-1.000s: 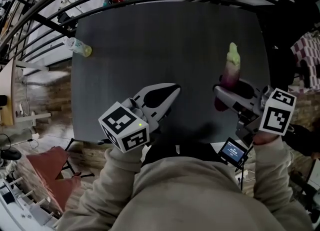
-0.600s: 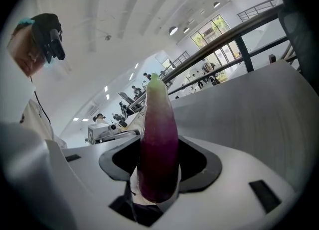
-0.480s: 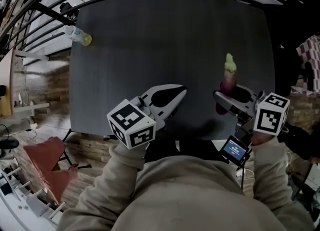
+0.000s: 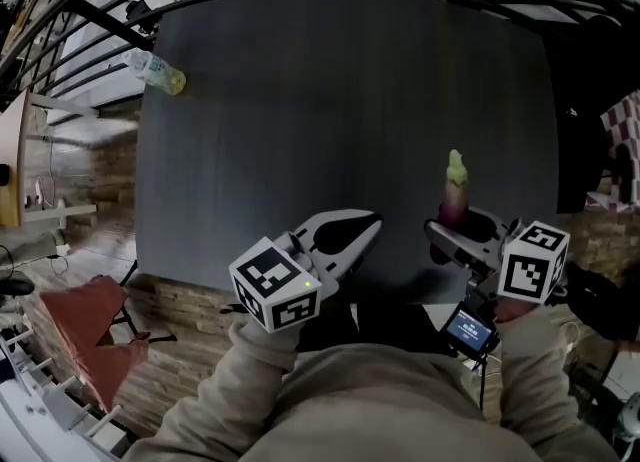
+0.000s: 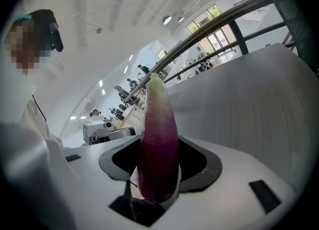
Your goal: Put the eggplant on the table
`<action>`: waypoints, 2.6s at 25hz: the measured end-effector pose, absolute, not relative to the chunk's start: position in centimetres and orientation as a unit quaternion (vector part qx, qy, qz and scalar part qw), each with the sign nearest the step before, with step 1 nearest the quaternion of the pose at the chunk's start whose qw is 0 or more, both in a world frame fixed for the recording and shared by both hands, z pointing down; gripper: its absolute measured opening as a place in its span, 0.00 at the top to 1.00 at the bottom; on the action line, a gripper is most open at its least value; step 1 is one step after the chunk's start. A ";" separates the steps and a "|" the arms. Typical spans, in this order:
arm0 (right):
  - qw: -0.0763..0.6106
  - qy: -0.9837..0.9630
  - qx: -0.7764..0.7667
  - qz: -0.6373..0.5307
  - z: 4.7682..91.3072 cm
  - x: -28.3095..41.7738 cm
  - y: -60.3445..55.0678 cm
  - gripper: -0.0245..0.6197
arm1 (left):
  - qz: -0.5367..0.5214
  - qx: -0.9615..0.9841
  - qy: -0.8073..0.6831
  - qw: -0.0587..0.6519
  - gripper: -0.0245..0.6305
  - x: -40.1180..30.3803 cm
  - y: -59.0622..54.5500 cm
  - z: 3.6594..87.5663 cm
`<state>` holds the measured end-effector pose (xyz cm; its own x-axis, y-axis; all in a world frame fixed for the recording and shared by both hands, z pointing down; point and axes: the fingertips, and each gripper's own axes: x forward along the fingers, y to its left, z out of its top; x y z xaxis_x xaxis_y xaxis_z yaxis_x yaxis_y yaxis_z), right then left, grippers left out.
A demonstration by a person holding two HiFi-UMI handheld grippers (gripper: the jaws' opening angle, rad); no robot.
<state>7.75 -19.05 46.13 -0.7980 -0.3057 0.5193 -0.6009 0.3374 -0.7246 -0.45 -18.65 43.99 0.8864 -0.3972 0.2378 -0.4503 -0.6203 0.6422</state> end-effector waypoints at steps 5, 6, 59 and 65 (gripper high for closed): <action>0.160 -0.792 0.281 0.518 48.9 7.3 -18.2 0.61 | 0.043 0.894 -0.240 0.377 0.96 -0.9 -18.2 45.6; 0.166 -0.790 0.281 0.520 49.5 7.3 -18.0 0.61 | 0.044 0.892 -0.241 0.380 0.96 -0.9 -18.1 45.9; 0.363 -0.673 0.347 0.543 65.6 11.0 -12.3 0.61 | 0.051 0.855 -0.238 0.458 0.96 -1.1 -14.2 54.0; 0.364 -0.670 0.344 0.548 65.9 11.0 -12.2 0.61 | 0.054 0.858 -0.233 0.455 0.96 -0.9 -14.1 54.0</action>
<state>10.96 -12.21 65.93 -0.4973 -0.0622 0.8654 -0.8605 0.1623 -0.4829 -0.94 -14.14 53.97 0.8856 -0.3500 0.3053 -0.4490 -0.4772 0.7554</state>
